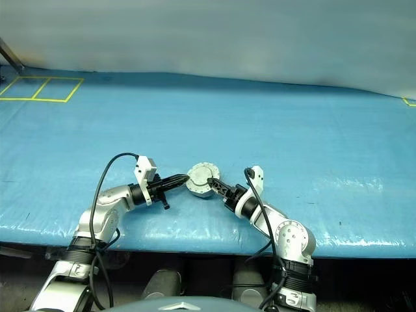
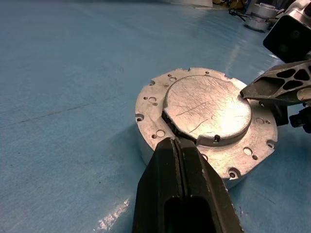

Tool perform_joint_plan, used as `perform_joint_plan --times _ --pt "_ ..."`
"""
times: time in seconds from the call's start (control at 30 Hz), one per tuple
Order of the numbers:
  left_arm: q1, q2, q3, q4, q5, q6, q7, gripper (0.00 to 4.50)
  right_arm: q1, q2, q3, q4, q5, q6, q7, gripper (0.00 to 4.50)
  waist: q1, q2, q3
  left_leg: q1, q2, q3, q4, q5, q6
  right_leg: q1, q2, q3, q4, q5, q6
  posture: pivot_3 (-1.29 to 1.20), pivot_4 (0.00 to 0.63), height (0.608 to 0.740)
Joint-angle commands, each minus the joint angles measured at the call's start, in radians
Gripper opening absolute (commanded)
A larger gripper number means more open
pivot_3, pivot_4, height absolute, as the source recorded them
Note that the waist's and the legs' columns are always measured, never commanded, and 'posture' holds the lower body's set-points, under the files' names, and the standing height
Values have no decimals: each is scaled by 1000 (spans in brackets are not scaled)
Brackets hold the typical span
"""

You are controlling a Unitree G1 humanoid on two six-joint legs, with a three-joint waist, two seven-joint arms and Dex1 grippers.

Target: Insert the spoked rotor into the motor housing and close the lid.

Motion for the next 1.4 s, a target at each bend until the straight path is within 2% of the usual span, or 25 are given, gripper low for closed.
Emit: perform_joint_plan --times 0.03,0.17,0.4,0.6,0.83,1.0,1.23,1.4 --pt "13 1 -13 17 18 7 2 0 -12 9 6 -7 32 -14 -3 2201 -1 0 0 0 0 0 0 0 0 0 0 0 0 0 0 0 150 740" --pt "14 -1 -9 17 20 9 2 0 -15 5 2 1 50 -16 -16 1295 0 1 0 0 0 0 0 0 0 0 0 0 0 0 0 0 150 740" --pt "15 -4 -2 17 17 8 5 0 -13 -2 4 4 58 -21 -37 1278 0 1 0 0 0 0 0 0 0 0 0 0 0 0 0 0 150 740" --pt "10 -33 62 4 -45 37 28 0 -21 13 -32 -1 115 -33 -57 1278 0 1 0 -2 0 0 0 0 0 -1 0 0 -1 0 0 0 150 740" --pt "19 -93 156 -61 -190 143 59 0 -54 45 -101 -12 275 -70 -115 1278 -1 3 2 -9 0 -1 0 0 0 -7 0 -1 -1 0 0 0 150 740" --pt "39 -141 224 -128 -328 234 84 0 -55 37 -98 -33 327 -97 -117 1278 -7 3 3 -12 0 -1 0 0 0 -10 0 -1 -1 0 0 0 150 740" --pt "85 -189 271 -200 -508 389 104 2063 -76 45 -103 -35 447 -134 -147 1278 -17 3 3 -12 0 -1 1 0 0 -10 0 -1 0 0 0 0 150 740" --pt "106 -214 292 -212 -571 439 154 3805 -87 36 -101 -46 542 -166 -161 1278 -20 3 3 -11 0 -1 1 0 0 -9 0 -1 0 0 0 0 150 740"
